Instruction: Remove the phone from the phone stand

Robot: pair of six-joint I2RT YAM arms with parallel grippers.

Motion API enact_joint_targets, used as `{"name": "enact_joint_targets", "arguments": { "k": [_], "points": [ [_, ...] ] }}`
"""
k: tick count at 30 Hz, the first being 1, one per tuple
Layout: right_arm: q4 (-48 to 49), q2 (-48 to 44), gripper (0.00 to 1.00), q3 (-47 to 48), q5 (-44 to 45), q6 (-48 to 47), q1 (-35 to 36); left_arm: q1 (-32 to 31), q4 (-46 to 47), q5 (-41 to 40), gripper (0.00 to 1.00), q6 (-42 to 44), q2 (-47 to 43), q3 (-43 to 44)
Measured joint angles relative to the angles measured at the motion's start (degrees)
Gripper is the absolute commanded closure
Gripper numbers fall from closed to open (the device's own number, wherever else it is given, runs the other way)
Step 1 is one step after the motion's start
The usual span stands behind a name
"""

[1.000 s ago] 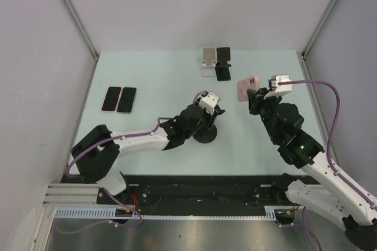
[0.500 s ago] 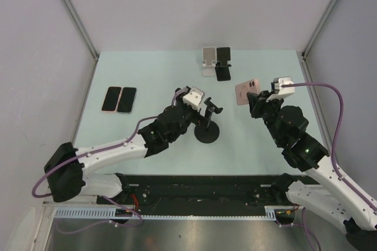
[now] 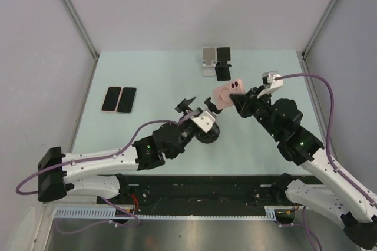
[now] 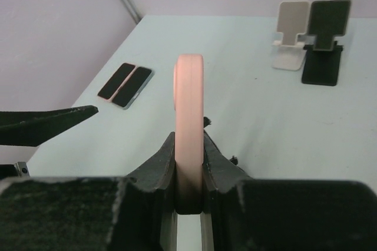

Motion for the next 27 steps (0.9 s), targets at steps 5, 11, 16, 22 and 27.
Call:
{"name": "enact_joint_targets", "arguments": {
  "k": [5,11,16,22,27],
  "points": [
    [1.51,2.45,1.00,0.11,-3.63,3.96,1.05,-4.02,0.70,-5.07,0.00,10.95,3.39,1.60],
    [3.63,4.42,1.00,0.11,-5.35,7.48,3.91,-5.62,3.50,-9.70,0.00,18.05,7.89,2.67],
    [3.93,4.61,1.00,0.11,-5.64,9.57,4.63,-5.99,9.14,-14.27,0.07,23.04,11.28,2.60],
    [4.33,4.66,1.00,0.11,-5.86,11.19,4.63,-6.03,19.45,-18.82,0.14,28.04,14.16,2.23],
    [4.48,4.66,1.00,0.11,-6.45,12.55,4.63,-6.03,29.51,-21.90,0.19,32.85,17.62,1.16]
  ]
}}
